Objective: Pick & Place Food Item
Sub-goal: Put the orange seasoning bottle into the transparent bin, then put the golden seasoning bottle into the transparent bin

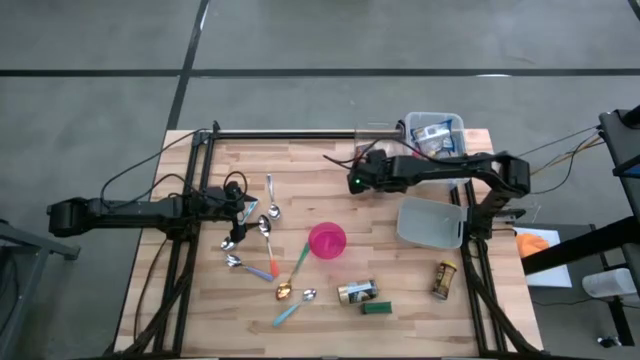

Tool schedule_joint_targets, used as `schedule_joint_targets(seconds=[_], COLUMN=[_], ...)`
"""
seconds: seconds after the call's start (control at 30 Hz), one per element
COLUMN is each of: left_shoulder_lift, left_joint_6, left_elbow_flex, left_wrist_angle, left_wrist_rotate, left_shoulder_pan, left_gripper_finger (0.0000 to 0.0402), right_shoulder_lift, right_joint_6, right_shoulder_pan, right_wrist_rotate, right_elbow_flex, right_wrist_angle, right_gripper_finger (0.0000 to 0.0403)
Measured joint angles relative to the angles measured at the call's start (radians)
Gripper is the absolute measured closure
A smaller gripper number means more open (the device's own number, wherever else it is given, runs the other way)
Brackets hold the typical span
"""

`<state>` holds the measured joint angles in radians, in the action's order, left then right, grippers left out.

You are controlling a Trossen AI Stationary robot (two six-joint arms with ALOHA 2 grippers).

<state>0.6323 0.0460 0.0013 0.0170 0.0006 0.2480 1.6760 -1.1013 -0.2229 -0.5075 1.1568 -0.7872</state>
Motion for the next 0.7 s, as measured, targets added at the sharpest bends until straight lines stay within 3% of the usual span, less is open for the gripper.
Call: schedule_joint_targets(seconds=[0.27, 0.5, 0.7], left_shoulder_lift=[0.0, 0.0, 0.0], left_joint_6=[0.0, 0.0, 0.0], left_elbow_flex=[0.0, 0.0, 0.0], left_wrist_angle=[0.0, 0.0, 0.0], left_wrist_rotate=[0.0, 0.0, 0.0], left_shoulder_pan=[0.0, 0.0, 0.0], left_gripper_finger=[0.0006, 0.0006, 0.0006], right_shoulder_lift=[0.027, 0.016, 0.016], right_joint_6=[-0.018, -0.023, -0.025], right_shoulder_pan=[-0.007, -0.007, -0.007], right_wrist_rotate=[0.018, 0.022, 0.019], right_elbow_flex=[0.0, 0.0, 0.0], right_wrist_angle=[0.004, 0.013, 0.013], right_gripper_finger=[0.018, 0.0106, 0.0087])
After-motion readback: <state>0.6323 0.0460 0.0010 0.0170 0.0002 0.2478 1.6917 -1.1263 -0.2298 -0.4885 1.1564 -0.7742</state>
